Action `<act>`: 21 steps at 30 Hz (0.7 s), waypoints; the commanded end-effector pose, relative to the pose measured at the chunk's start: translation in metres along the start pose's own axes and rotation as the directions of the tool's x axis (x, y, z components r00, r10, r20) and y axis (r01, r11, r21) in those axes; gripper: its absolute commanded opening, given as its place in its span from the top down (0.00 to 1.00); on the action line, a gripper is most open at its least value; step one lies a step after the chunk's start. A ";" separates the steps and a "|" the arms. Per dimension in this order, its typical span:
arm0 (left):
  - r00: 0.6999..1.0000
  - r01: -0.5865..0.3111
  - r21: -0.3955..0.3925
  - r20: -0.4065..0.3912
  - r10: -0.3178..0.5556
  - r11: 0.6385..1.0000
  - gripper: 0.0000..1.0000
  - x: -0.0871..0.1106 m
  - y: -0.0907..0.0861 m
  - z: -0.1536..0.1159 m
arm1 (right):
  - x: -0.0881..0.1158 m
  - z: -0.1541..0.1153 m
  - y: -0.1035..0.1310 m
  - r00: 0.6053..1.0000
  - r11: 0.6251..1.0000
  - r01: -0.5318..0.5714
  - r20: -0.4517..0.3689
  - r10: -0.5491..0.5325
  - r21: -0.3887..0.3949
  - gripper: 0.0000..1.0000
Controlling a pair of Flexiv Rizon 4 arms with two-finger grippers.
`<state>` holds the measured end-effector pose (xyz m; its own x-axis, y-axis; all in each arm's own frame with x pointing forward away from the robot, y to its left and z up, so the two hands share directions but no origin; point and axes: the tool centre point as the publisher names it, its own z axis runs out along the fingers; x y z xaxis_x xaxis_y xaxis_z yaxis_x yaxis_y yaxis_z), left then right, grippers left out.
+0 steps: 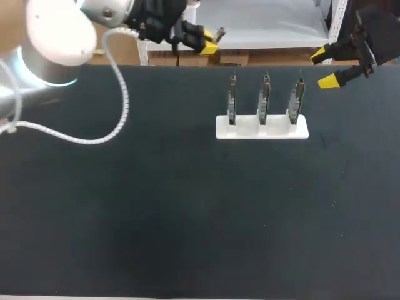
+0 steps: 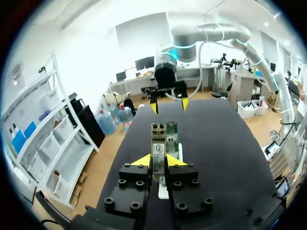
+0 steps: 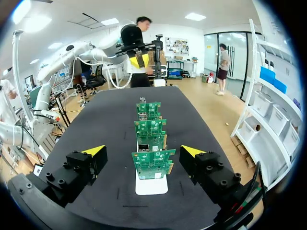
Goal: Pick up the optical module with the left hand, and insert it into the network port with the right hand.
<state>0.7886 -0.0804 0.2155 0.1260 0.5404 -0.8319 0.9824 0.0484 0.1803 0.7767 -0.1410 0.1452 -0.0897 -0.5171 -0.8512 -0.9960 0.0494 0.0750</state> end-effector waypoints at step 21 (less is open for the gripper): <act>0.945 0.004 0.159 0.323 -0.056 0.987 1.00 -0.066 -0.002 0.099 | 0.000 0.000 0.003 1.000 1.000 0.001 0.000 -0.001 0.006 0.00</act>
<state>0.7840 -0.1915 0.2228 0.1127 0.2565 -0.9599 0.9927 -0.0699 0.0979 0.7767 -0.1410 0.1452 -0.0897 -0.5171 -0.8512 -0.9960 0.0494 0.0749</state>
